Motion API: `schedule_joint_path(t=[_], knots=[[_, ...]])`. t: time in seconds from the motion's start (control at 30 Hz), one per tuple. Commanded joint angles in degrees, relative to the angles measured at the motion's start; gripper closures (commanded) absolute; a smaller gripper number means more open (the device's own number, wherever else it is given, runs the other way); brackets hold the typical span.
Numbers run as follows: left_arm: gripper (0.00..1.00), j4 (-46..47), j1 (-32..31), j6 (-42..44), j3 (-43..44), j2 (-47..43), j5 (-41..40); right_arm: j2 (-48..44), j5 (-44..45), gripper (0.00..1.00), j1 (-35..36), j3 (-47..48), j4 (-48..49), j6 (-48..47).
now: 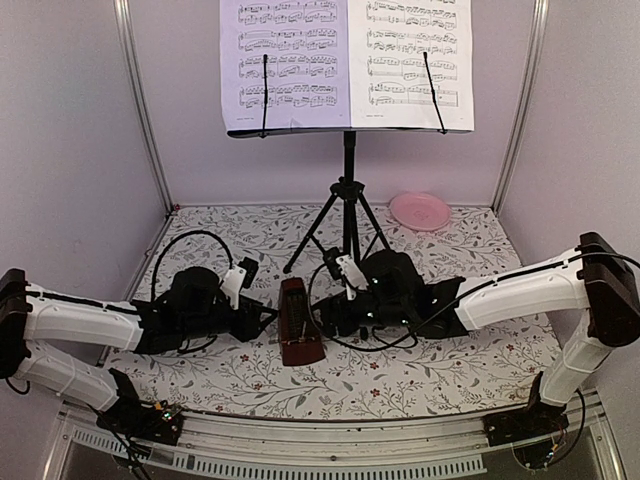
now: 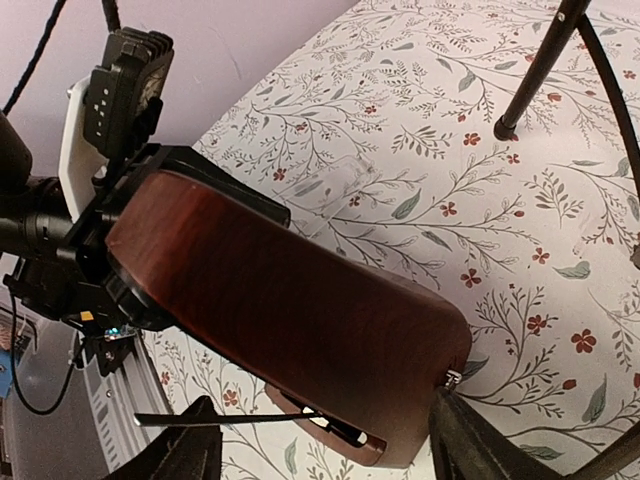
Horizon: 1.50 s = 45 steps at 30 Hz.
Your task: Set up the instrument practice props
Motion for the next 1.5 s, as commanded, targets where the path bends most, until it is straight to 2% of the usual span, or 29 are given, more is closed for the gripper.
schedule_joint_path(t=[0.0,0.47,0.6,0.8,1.1,1.27,1.47], knots=[[0.52,1.2,0.6,0.8,1.5,0.6,0.3,-1.5,-0.9,0.24,0.4,0.2,3.0,-0.9],[0.48,1.1,0.5,0.7,1.4,0.1,0.1,-0.1,3.4,0.04,2.3,4.6,0.5,-2.0],[0.48,1.0,0.5,0.7,1.5,0.0,0.1,0.4,4.0,0.03,2.8,4.9,0.5,-2.1],[0.48,0.9,0.6,0.6,1.4,-0.2,0.2,0.8,7.2,0.14,2.8,5.9,-1.0,-1.4],[0.47,1.0,0.5,0.6,1.3,-0.1,0.2,0.5,8.4,0.19,2.8,6.7,-2.9,0.1],[0.47,1.3,0.5,0.8,1.4,0.2,0.2,-1.6,9.2,0.28,2.8,5.8,-3.5,0.2],[0.47,0.9,0.6,1.1,1.9,0.2,0.4,-0.9,10.2,0.33,2.8,6.9,-5.2,0.0]])
